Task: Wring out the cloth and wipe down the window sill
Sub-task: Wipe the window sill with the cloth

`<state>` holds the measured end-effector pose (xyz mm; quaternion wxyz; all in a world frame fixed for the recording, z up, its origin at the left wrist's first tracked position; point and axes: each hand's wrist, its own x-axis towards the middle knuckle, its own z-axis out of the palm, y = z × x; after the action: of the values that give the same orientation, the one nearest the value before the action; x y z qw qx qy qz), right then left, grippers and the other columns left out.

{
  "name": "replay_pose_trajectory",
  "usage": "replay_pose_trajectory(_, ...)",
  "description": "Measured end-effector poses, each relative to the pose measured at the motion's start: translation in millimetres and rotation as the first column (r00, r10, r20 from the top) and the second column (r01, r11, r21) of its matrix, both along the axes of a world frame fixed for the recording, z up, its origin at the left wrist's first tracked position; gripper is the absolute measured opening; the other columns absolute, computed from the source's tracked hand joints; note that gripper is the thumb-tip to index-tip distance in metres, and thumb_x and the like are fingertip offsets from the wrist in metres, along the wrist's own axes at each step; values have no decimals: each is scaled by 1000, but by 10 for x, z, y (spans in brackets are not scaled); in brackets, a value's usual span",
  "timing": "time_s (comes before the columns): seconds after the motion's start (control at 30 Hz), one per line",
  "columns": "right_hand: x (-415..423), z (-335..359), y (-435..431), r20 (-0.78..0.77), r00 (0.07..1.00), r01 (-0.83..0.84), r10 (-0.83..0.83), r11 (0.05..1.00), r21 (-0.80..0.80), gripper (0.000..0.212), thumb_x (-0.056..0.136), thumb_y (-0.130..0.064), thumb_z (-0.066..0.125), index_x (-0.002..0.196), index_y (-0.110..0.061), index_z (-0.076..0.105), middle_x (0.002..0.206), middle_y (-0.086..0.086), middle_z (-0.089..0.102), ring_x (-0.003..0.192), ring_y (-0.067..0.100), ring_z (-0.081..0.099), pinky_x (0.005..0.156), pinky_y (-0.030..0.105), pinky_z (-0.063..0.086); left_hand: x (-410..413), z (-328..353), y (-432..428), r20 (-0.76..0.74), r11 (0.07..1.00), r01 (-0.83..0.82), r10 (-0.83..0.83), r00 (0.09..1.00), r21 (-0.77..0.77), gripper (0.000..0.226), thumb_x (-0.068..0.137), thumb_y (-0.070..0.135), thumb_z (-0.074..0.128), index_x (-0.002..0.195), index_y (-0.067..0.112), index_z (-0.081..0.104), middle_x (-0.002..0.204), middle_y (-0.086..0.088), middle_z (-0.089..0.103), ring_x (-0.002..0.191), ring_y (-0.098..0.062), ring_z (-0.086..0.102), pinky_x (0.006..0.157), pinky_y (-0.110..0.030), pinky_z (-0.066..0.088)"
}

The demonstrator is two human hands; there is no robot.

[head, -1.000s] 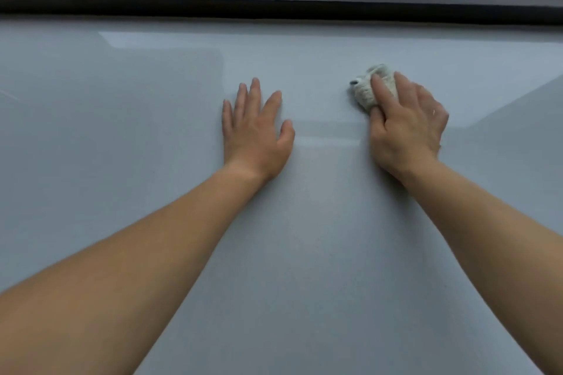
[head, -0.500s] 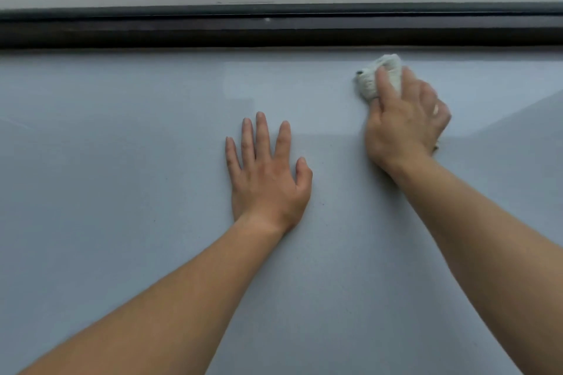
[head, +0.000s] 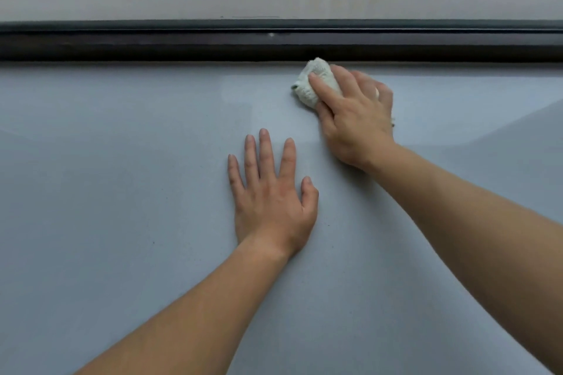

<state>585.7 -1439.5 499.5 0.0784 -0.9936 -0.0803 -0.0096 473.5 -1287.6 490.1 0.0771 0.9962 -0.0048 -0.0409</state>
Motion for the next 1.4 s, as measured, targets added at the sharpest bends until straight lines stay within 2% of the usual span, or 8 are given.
replay_pose_trajectory(0.17, 47, -9, -541, 3, 998, -66, 66, 998, 0, 50, 99, -51, 29, 149, -43, 31, 156, -4, 31, 138, 28, 29, 110, 47, 22, -10, -5, -5, -6, 1000, 4, -4, 1000, -1, 68, 93, 51, 20, 156, 26, 12, 165, -10, -1, 151, -27, -11, 120, -55, 0)
replay_pose_trajectory(0.33, -44, -6, -1432, 12, 985, 174, -174, 985, -8, 47, 101, -46, 35, 148, -42, 33, 155, 0, 32, 138, 32, 31, 111, 47, 23, -40, -25, -27, -19, 1000, -4, 4, 1000, 5, 68, 93, 52, 17, 156, 27, 11, 165, -9, -4, 151, -26, -12, 120, -55, -2)
replay_pose_trajectory(0.5, -265, -33, -1174, -9, 902, 430, -431, 898, 88, 46, 100, -44, 33, 146, -43, 34, 156, -1, 30, 138, 29, 28, 111, 47, 18, -69, -21, -43, -10, 1000, -5, 5, 1000, -5, 67, 92, 52, 18, 155, 28, 15, 165, -9, 0, 151, -26, -8, 120, -54, -3)
replay_pose_trajectory(0.67, -637, 37, -1400, -52, 997, 49, -51, 998, -46, 52, 99, -50, 26, 150, -42, 28, 159, 0, 26, 141, 30, 27, 114, 47, 20, -107, -22, -43, -11, 1000, 11, -11, 1000, -16, 64, 93, 52, 16, 154, 32, 16, 165, -7, 0, 151, -25, -11, 120, -53, -7)
replay_pose_trajectory(0.87, -686, -35, -1107, -31, 929, 371, -370, 927, 49, 50, 98, -44, 30, 148, -42, 29, 158, -1, 25, 141, 28, 23, 113, 49, 15, -128, -18, -32, -29, 1000, 0, 0, 1000, 3, 61, 95, 49, 18, 154, 32, 14, 165, -8, 0, 151, -26, -9, 120, -53, -7)
replay_pose_trajectory(1.07, -1163, -61, -1155, -61, 998, -9, 7, 1000, -30, 49, 101, -47, 30, 150, -44, 26, 160, -2, 24, 144, 27, 22, 115, 46, 13, -330, 92, -133, -58, 999, -34, 32, 998, -30, 67, 97, 52, 16, 156, 23, 5, 165, -7, -3, 151, -23, -7, 118, -55, -11)
replay_pose_trajectory(1.27, -1116, 10, -1064, -84, 957, 280, -276, 959, 40, 50, 99, -44, 27, 150, -44, 24, 161, -2, 19, 144, 26, 18, 116, 48, 11, -1059, 114, -279, -44, 999, 31, -32, 999, -26, 73, 92, 55, 20, 154, 18, 25, 164, -13, 8, 151, -32, 0, 120, -56, -3)
replay_pose_trajectory(1.4, -1645, -14, -882, -83, 997, -2, 1, 1000, -13, 51, 99, -45, 28, 150, -44, 25, 161, -2, 21, 145, 27, 19, 116, 47, 11, -1069, 81, -273, -45, 999, 36, -34, 998, 41, 74, 92, 56, 20, 156, 20, 19, 165, -10, 3, 152, -30, -5, 120, -55, -1)
